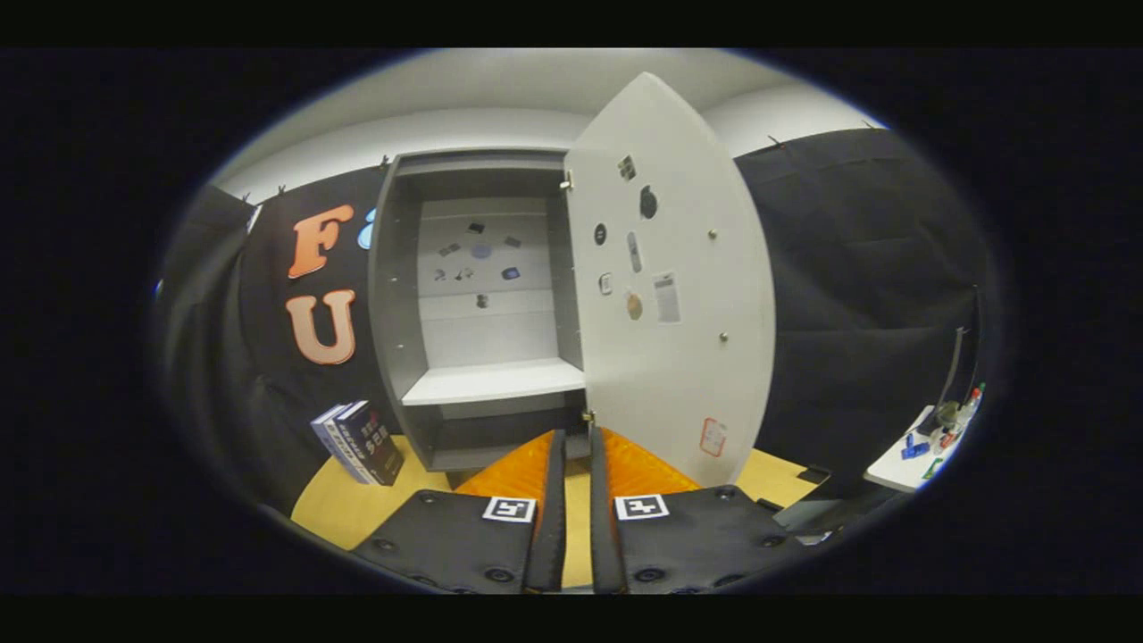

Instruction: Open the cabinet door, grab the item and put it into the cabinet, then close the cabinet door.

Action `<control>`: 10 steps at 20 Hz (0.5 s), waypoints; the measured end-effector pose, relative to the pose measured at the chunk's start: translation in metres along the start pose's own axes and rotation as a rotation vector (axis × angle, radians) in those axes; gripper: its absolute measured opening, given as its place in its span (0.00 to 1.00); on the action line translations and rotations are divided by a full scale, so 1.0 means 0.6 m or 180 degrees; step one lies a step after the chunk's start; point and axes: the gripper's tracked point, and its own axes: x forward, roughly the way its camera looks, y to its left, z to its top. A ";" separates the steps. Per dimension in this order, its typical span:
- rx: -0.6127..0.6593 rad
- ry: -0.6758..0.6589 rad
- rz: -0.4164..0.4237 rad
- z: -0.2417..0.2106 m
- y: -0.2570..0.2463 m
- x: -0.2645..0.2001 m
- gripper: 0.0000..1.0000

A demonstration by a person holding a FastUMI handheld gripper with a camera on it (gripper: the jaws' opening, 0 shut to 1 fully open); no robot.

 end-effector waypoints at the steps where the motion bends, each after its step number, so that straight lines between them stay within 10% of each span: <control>1: -0.0053 0.0049 0.0061 -0.010 0.007 0.002 0.25; 10: -0.0279 0.0540 0.0466 -0.133 0.042 0.041 0.81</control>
